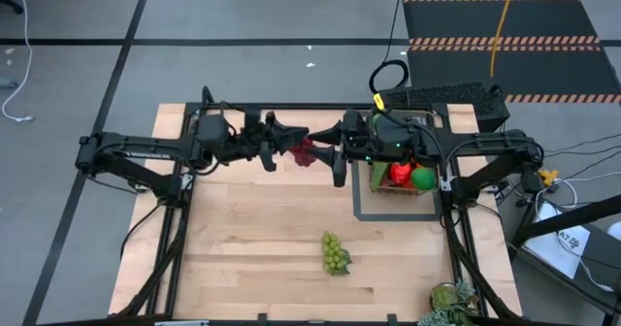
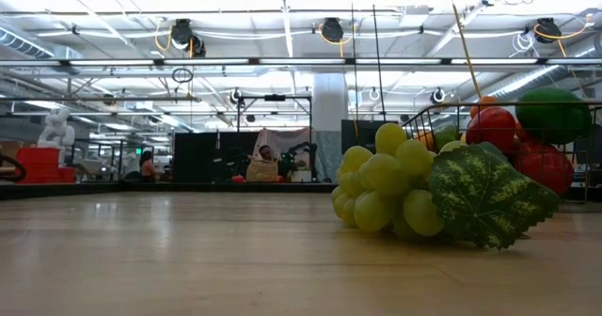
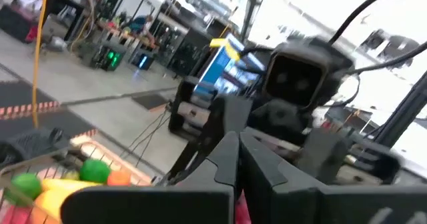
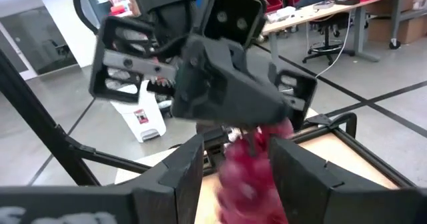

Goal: Build produce basket
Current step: Put the red grapes into the wire basket

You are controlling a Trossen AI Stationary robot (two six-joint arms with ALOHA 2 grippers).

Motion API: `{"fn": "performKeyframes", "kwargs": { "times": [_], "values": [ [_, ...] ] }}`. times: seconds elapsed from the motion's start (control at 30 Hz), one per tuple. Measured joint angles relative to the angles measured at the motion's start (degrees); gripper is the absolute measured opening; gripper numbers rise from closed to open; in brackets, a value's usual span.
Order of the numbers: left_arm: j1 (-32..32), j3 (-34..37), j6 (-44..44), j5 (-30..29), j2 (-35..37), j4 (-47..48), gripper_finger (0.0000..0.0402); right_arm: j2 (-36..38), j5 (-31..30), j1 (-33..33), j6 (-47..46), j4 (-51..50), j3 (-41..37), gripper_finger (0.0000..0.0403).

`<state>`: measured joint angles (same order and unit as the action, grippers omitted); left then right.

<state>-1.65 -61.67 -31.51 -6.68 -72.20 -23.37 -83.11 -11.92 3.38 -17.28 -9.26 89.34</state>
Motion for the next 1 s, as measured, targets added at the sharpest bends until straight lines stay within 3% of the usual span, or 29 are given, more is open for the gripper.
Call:
{"fn": "performKeyframes", "kwargs": {
  "times": [0.5, 0.83, 1.0],
  "values": [
    [0.02, -0.02, 0.35, 0.24, -4.47, -7.34, 0.0004, 0.02, -1.45, -1.46, 0.96, -0.02, -0.04, 0.0158],
    [0.02, -0.02, 0.37, 0.86, -4.99, -10.66, 0.0004, -0.26, -0.82, -1.44, 2.54, 0.4, 0.07, 0.0096],
    [-0.96, -0.02, -2.99, 2.54, -4.97, -11.37, 0.0012, -0.3, -0.05, -1.46, 6.18, 1.07, 0.07, 0.0109]
  ]
}}
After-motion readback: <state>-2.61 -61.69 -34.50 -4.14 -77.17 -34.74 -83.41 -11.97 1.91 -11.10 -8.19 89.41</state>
